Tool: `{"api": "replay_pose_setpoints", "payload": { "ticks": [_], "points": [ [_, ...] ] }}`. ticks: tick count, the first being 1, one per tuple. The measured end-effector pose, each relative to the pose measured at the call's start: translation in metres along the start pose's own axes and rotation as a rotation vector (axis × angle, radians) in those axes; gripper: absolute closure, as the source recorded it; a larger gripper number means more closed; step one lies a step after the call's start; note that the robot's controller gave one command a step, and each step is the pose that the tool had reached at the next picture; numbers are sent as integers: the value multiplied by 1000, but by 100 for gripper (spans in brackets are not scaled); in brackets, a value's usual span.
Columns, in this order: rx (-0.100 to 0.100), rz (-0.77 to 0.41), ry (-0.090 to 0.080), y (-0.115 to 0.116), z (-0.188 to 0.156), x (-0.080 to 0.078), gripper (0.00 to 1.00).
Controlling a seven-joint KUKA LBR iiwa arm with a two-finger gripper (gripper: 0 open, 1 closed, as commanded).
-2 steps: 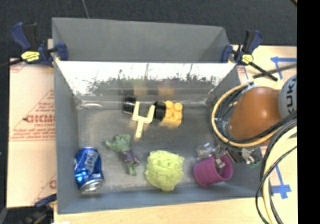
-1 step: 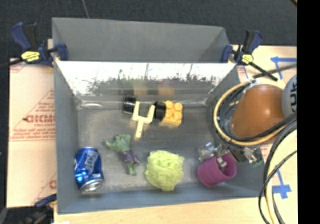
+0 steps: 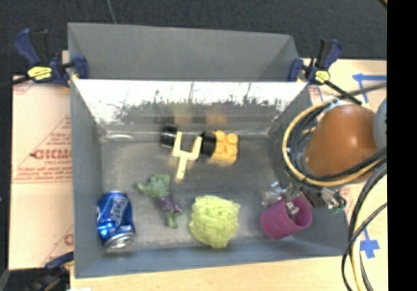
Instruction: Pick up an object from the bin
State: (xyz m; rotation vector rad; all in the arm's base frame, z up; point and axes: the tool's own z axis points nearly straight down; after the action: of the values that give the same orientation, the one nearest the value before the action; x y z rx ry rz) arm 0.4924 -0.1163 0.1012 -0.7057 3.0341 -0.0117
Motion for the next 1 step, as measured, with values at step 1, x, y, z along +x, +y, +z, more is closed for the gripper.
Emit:
{"api": "replay_pose_setpoints", "payload": {
  "ticks": [1],
  "points": [
    [2,2,-3,-1,-12,-1,100]
  ]
}}
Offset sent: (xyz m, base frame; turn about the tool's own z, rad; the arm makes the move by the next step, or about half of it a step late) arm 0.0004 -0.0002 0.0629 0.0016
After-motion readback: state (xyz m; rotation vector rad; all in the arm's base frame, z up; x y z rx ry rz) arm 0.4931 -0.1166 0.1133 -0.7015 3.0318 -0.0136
